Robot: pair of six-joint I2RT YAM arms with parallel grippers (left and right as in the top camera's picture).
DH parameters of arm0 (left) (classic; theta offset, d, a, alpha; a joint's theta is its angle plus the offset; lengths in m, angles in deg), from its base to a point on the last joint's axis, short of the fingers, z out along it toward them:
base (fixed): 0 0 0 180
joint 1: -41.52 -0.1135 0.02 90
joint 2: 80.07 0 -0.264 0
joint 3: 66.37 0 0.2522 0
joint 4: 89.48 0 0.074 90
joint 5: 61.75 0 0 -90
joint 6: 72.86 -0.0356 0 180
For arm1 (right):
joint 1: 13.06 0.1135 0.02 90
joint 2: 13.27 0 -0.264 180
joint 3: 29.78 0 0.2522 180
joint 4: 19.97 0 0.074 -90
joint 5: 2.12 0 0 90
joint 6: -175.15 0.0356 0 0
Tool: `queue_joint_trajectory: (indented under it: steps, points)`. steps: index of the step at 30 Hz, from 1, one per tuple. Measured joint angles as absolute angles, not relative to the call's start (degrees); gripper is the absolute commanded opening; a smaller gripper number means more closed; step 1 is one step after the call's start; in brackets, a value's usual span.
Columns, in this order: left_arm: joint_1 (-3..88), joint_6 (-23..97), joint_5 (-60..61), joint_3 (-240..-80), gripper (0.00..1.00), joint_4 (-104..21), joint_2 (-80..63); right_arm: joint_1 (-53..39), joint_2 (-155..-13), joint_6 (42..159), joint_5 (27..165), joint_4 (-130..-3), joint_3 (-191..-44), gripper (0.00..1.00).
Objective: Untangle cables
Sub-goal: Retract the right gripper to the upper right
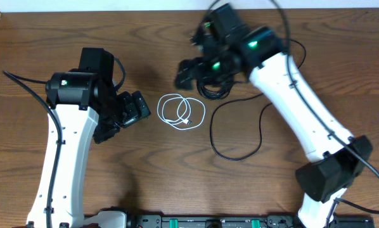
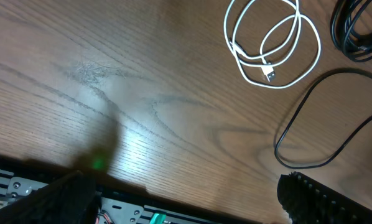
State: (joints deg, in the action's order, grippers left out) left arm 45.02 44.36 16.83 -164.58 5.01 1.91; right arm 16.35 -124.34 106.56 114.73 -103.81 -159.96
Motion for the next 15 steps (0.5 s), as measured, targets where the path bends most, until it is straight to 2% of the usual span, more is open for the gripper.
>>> queue_joint_trajectory:
  steps: [8, 15]
  points:
    - [45.0, 44.4, 16.8, -164.6, 0.99, 5.0, 1.9, -0.1, -121.3, 106.3, 102.8, -116.4, -160.0, 0.99]
    - [45.0, 44.4, 16.8, -164.6, 0.99, 5.0, 1.9, -4.6, -121.3, 106.3, 93.9, -117.9, -159.4, 0.99]
